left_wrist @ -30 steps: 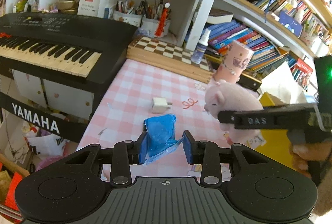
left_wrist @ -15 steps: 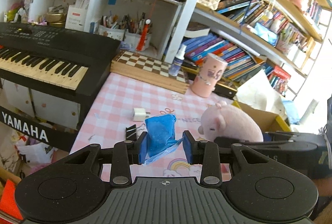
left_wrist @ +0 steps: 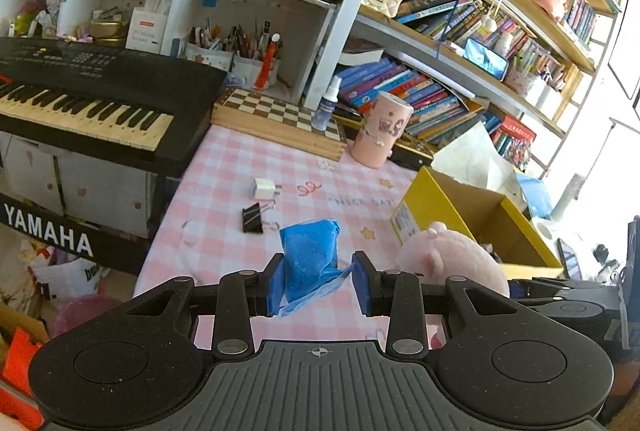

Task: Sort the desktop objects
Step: 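Carry the blue bag and pink pig toward the yellow box with both tools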

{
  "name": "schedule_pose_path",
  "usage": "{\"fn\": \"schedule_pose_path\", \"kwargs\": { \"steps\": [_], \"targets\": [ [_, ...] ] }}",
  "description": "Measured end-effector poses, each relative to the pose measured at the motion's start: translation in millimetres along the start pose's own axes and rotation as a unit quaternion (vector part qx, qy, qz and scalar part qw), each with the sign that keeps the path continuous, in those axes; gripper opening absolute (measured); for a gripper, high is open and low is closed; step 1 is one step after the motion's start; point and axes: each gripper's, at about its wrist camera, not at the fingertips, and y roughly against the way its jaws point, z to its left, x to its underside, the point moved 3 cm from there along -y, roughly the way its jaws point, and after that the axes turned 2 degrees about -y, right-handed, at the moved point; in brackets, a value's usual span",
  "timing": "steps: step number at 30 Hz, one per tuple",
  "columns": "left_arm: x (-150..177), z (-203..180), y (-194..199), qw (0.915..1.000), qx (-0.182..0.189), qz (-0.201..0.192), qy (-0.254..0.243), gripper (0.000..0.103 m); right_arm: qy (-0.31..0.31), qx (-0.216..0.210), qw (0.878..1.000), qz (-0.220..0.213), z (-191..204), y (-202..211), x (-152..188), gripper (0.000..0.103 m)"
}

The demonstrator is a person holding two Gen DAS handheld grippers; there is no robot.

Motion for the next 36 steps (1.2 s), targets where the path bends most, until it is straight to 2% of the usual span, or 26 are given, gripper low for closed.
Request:
{"fn": "schedule_pose_path", "kwargs": {
  "steps": [8, 18, 28, 36],
  "targets": [
    [21.8, -4.3, 27.0, 0.9997, 0.016, 0.013, -0.016, 0.035, -0.016, 0.021, 1.000, -0.001, 11.8, 27.1, 39.6, 0.068],
    [39.3, -26.8, 35.8, 0.9961, 0.067, 0.034, -0.047, 0.035, -0.070, 0.070, 0.995, -0.006, 7.0, 64.0, 82.5, 0.068],
    [47.9, -54.1, 31.6, 0.9903, 0.111, 0.046, -0.071, 0.035, -0.107, 0.112, 0.988, -0.008, -11.6, 92.3, 107.1, 0.068],
    [51.7, -71.2, 26.7, 0.9861, 0.131, 0.055, -0.087, 0.035, -0.136, 0.137, 0.981, -0.007, -28.5, 107.1, 123.0, 0.068]
  ]
}}
